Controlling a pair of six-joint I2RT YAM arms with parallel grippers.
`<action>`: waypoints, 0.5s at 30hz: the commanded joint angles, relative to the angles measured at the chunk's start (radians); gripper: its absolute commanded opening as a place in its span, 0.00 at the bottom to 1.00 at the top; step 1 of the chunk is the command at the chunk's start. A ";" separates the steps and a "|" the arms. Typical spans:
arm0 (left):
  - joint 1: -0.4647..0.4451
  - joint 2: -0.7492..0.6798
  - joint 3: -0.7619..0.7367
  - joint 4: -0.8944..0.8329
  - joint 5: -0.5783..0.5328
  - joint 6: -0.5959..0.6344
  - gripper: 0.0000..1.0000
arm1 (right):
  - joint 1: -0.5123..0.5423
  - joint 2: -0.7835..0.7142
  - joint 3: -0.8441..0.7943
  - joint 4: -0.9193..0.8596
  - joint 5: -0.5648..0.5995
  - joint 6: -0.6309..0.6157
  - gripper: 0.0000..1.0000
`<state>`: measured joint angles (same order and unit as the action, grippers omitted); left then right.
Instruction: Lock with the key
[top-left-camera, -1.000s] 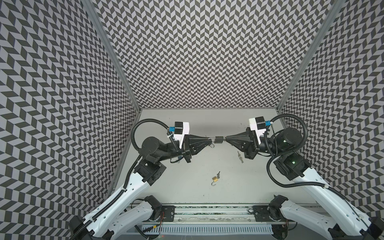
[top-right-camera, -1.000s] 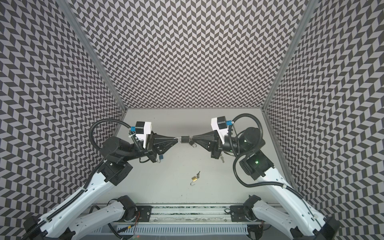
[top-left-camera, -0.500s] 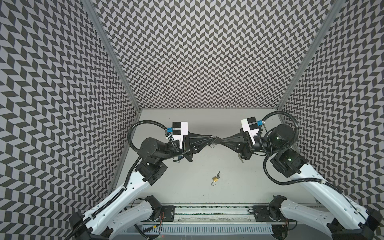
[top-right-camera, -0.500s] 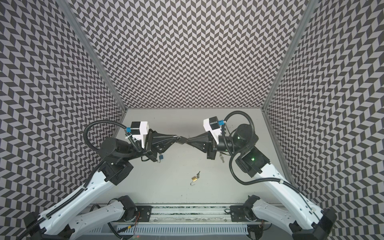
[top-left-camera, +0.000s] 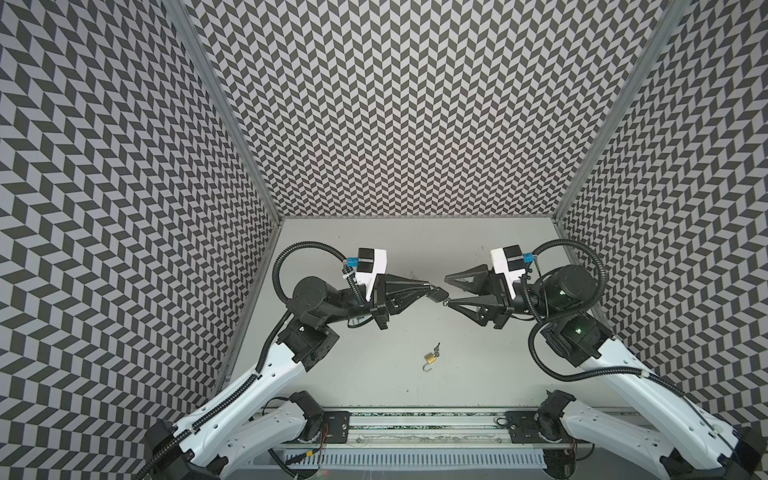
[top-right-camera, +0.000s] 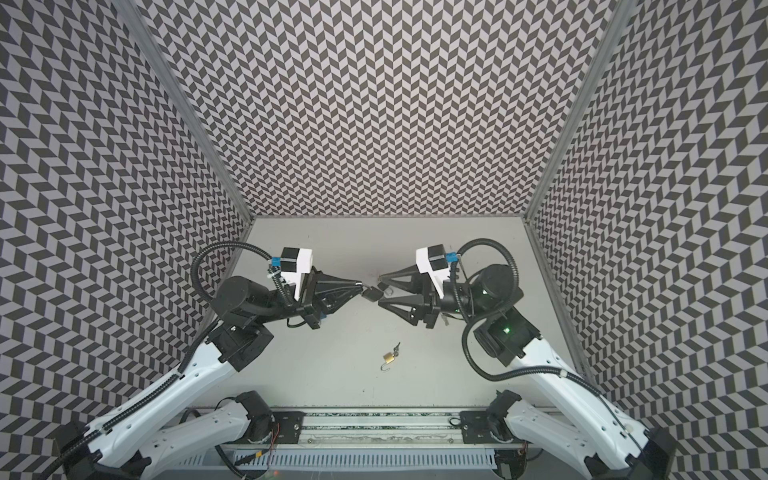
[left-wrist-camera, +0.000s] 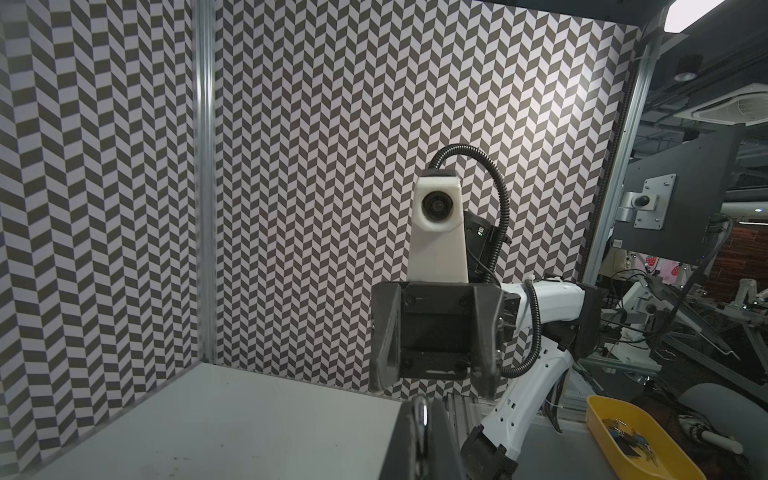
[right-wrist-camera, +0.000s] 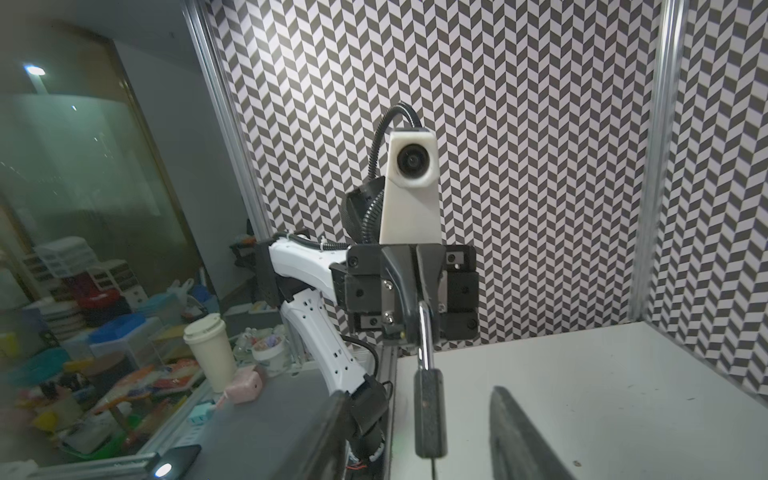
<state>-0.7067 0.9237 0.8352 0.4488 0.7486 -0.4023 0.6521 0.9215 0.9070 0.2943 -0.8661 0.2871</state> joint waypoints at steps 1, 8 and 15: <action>0.002 -0.008 0.000 0.081 0.022 -0.056 0.00 | 0.003 -0.016 -0.028 0.157 0.002 0.066 0.59; 0.001 -0.022 -0.028 0.176 -0.021 -0.125 0.00 | 0.003 -0.006 -0.099 0.256 0.038 0.109 0.65; -0.010 -0.014 -0.076 0.318 -0.076 -0.212 0.00 | 0.030 0.037 -0.157 0.499 0.030 0.230 0.69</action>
<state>-0.7078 0.9169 0.7654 0.6571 0.7090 -0.5625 0.6628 0.9443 0.7444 0.6327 -0.8421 0.4557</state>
